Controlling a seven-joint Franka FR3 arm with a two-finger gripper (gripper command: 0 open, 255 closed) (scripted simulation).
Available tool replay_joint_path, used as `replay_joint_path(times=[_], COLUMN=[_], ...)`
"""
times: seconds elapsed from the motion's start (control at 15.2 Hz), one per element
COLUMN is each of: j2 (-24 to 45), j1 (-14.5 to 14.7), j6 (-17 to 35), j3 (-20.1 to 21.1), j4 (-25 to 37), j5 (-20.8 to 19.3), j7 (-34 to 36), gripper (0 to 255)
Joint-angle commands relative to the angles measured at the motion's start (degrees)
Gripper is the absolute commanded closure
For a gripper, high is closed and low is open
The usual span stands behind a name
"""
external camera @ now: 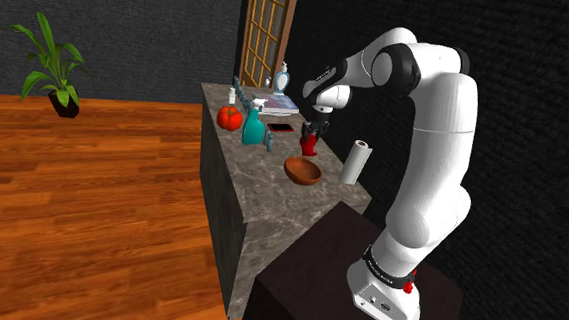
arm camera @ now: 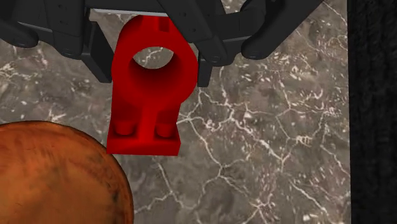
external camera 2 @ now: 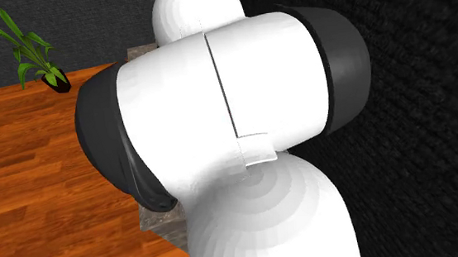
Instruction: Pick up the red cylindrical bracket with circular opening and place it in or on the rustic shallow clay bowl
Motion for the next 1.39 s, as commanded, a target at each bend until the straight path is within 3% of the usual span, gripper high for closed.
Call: replay_joint_path(times=[0.0,1.06,1.32], j2=[-0.87,-7.4,-15.79], j1=[0.15,1.31,4.57], j6=[-1.44,-11.07,-7.76], j3=[-0.3,-1.89,-1.97], j4=[0.61,4.15,-6.86], j5=[-0.5,-3.89,-7.48], j7=[0.3,2.44,6.72], gripper=[255,255,255])
